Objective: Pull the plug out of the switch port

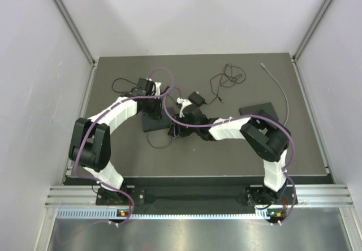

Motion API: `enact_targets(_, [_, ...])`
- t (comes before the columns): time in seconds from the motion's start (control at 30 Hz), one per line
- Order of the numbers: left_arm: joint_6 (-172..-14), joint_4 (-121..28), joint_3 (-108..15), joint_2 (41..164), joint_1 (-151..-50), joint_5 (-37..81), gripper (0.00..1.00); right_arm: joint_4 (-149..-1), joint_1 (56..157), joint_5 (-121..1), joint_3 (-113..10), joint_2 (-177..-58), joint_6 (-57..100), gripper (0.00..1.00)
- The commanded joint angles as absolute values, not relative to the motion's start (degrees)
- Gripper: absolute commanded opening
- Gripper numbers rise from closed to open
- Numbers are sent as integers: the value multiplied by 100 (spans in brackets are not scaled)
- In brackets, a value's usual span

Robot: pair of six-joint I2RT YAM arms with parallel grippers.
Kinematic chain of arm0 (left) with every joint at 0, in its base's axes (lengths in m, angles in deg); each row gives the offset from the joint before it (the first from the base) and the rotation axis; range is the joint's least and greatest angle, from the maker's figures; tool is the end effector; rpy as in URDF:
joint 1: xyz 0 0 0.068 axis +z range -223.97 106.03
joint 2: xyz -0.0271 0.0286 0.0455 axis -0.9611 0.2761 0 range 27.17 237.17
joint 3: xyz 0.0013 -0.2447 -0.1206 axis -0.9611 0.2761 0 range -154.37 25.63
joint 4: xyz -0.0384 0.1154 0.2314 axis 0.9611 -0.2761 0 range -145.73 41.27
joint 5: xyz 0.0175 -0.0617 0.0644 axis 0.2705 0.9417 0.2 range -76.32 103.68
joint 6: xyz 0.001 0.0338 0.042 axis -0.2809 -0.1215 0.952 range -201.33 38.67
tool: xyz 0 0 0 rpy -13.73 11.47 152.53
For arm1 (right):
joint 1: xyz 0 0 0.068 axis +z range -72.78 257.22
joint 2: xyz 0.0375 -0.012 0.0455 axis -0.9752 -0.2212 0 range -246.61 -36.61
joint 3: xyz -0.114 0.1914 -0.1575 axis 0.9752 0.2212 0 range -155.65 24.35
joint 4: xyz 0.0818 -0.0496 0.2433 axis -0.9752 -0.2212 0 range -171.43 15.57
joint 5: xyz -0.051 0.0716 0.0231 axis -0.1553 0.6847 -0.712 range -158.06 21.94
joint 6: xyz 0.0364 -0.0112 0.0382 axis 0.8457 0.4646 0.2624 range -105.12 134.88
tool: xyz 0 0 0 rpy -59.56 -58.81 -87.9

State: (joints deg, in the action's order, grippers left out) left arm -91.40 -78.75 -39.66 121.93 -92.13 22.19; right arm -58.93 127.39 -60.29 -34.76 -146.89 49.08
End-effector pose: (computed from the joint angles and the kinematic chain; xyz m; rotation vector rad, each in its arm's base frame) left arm 0.3215 -0.1110 0.2142 0.2394 2.6268 -0.3658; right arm 0.2529 0.3106 0.1442 -0.4092 2.3252 0.9318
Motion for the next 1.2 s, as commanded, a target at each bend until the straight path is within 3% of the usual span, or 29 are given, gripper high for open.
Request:
enact_targets(0.0, [-9056,-7976,-3765,11911,-9392,2001,37,-5633,12706,-6006,-3787,-14753,4934,45])
enact_targets(0.53, [-8968,-7835,-3580,12068,-10095,613,46,-5545,12679,-5962,-3787,-14964,5048,41])
enact_targets(0.97, [-9196,-7484,-3325,12279,-10175,638,47,-5650,12670,-6208,-3893,-15052,5127,39])
enact_targets(1.17, [-9451,-7220,-3220,12481,-10166,682,47,-5571,12679,-6480,-3822,-15149,5496,32])
